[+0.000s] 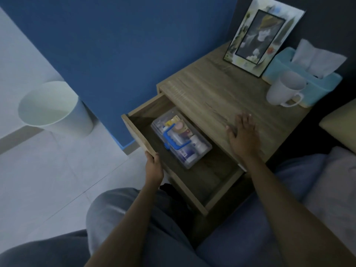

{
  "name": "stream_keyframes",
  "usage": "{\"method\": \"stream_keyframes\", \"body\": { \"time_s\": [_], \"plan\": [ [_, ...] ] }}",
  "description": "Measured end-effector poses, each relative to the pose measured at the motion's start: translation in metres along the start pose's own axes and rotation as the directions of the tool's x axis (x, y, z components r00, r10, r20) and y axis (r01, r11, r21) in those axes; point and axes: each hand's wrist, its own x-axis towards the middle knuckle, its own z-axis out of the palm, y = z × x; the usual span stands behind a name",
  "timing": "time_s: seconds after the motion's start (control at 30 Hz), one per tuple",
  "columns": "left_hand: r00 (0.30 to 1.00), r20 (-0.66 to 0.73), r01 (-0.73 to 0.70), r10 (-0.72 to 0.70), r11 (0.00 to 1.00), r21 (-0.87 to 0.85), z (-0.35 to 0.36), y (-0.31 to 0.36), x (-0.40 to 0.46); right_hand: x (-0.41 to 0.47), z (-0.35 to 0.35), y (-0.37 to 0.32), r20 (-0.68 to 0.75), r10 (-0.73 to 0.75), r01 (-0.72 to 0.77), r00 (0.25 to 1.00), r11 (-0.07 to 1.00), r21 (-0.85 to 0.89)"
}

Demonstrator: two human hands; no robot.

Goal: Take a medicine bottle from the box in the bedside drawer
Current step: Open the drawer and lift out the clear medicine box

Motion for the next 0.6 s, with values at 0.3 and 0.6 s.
{"method": "stream_keyframes", "body": {
  "time_s": [0.3,0.6],
  "plan": [
    [0.693,-0.055,-0.600,0.719,0.618,0.509,0.001,0.084,0.033,-0.120,0.003,-0.117,-0.074,0.336,-0.141,0.939,0.572,0.808],
    [0.965,0.206,-0.260,0.162,0.690,0.675,0.010,0.111,0.121,-0.087,0.067,-0.155,0.492,0.566,-0.525,0.662,-0.118,0.843]
  ]
}}
